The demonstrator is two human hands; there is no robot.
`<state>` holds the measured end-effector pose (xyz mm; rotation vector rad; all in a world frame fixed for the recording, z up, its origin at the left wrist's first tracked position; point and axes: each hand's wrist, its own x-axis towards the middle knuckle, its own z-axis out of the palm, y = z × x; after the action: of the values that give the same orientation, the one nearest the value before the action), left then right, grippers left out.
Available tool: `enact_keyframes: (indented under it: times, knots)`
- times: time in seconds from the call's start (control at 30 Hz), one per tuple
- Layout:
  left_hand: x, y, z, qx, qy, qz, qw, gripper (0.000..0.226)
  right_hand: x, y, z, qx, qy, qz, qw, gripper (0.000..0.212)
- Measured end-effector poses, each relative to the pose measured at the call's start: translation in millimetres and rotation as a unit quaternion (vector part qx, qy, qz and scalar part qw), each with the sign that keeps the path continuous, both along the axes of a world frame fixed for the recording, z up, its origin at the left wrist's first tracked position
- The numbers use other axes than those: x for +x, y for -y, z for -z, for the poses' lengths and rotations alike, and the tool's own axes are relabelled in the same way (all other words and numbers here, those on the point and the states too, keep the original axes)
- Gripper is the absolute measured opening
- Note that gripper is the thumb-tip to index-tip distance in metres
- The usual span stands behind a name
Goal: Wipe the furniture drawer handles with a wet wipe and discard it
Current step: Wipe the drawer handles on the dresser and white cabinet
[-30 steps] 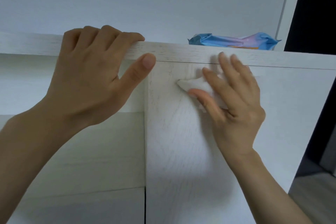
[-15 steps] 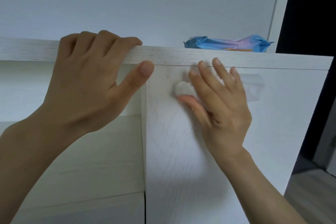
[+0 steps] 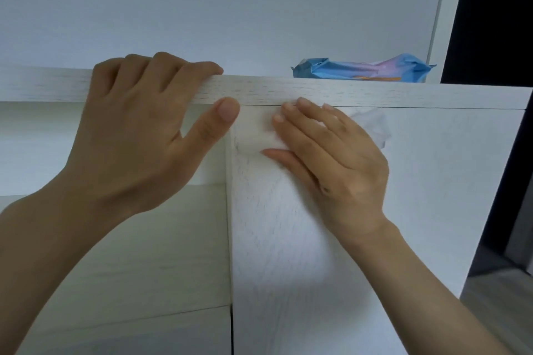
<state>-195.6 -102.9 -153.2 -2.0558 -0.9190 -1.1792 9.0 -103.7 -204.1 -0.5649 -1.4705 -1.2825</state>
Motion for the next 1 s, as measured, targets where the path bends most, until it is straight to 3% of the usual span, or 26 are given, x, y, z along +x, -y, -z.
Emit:
enact_keyframes:
  times: [0.17,0.37,0.63,0.77,1.0]
  knots:
    - [0.3,-0.2,0.3,-0.007,0.001,0.003,1.000,0.080,22.0,9.7,5.8,-0.010,-0.033,0.021,0.999,0.027]
    - [0.4,-1.6,0.8,-0.014,-0.001,0.012,1.000,0.080,-9.3,-0.3,-1.1,-0.025,-0.005,-0.038,0.999,0.022]
    - [-0.3,1.5,-0.5,-0.013,-0.004,0.002,1.000,0.080,13.5,3.1,5.0,0.053,-0.102,0.066,0.991,0.027]
    - [-0.6,0.7,-0.6,-0.011,-0.003,0.003,1.000,0.079,8.2,1.2,15.4,0.034,-0.146,0.056,0.987,0.029]
    - [0.0,-1.1,-0.7,-0.006,-0.004,0.000,1.000,0.077,-22.9,-3.3,13.8,-0.008,-0.056,0.013,0.998,0.031]
